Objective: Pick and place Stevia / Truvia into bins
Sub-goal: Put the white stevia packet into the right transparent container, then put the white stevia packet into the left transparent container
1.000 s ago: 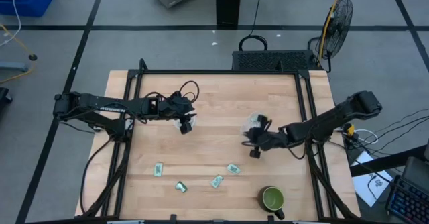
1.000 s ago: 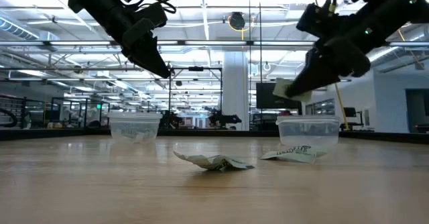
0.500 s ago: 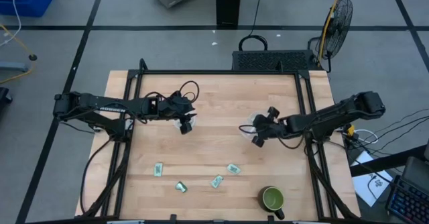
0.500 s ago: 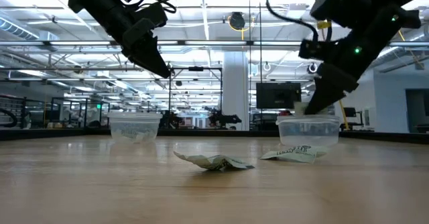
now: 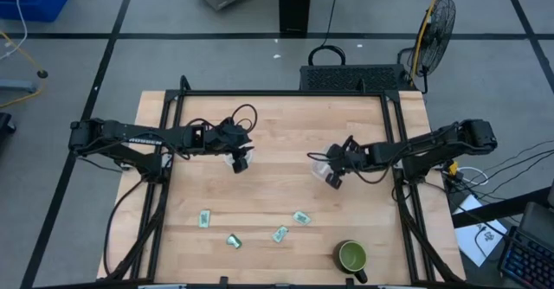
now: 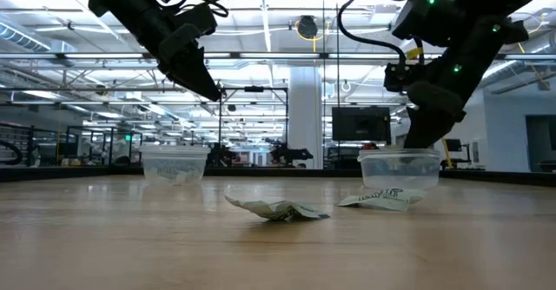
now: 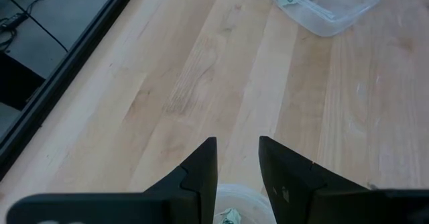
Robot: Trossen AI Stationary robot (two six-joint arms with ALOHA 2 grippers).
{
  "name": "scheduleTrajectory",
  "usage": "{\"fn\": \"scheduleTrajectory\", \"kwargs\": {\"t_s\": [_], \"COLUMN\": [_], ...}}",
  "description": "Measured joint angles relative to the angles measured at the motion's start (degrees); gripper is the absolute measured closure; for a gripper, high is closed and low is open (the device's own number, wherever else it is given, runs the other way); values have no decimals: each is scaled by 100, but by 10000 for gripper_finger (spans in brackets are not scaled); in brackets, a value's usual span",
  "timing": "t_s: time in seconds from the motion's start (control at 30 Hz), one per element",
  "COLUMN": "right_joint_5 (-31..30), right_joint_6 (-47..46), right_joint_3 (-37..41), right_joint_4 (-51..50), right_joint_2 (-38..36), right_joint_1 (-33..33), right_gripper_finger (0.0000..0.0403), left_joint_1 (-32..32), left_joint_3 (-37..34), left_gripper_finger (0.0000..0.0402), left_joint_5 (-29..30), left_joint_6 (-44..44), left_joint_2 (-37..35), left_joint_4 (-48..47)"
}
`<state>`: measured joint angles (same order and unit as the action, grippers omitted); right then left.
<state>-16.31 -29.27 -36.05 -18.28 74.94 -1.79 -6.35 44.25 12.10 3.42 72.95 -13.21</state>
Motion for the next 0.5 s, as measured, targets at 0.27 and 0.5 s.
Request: {"fn": "scheduleTrajectory", "kwargs": {"t_s": [0.27, 0.5], "right_joint_5": [6, 4], "right_joint_6": [143, 354], "right_joint_3": [0, 0], "right_joint_4": [2, 46], "right_joint_2": [0, 0], "right_joint_1": [75, 75], "right_gripper_finger": [354, 307], "left_joint_1": [0, 0], "left_joint_3": [0, 0], "left_gripper_finger": [284, 284], "left_joint_5": [0, 0], "left_joint_6": [-33, -76], "left_joint_2": [0, 0], "left_joint_4": [-5, -11]}}
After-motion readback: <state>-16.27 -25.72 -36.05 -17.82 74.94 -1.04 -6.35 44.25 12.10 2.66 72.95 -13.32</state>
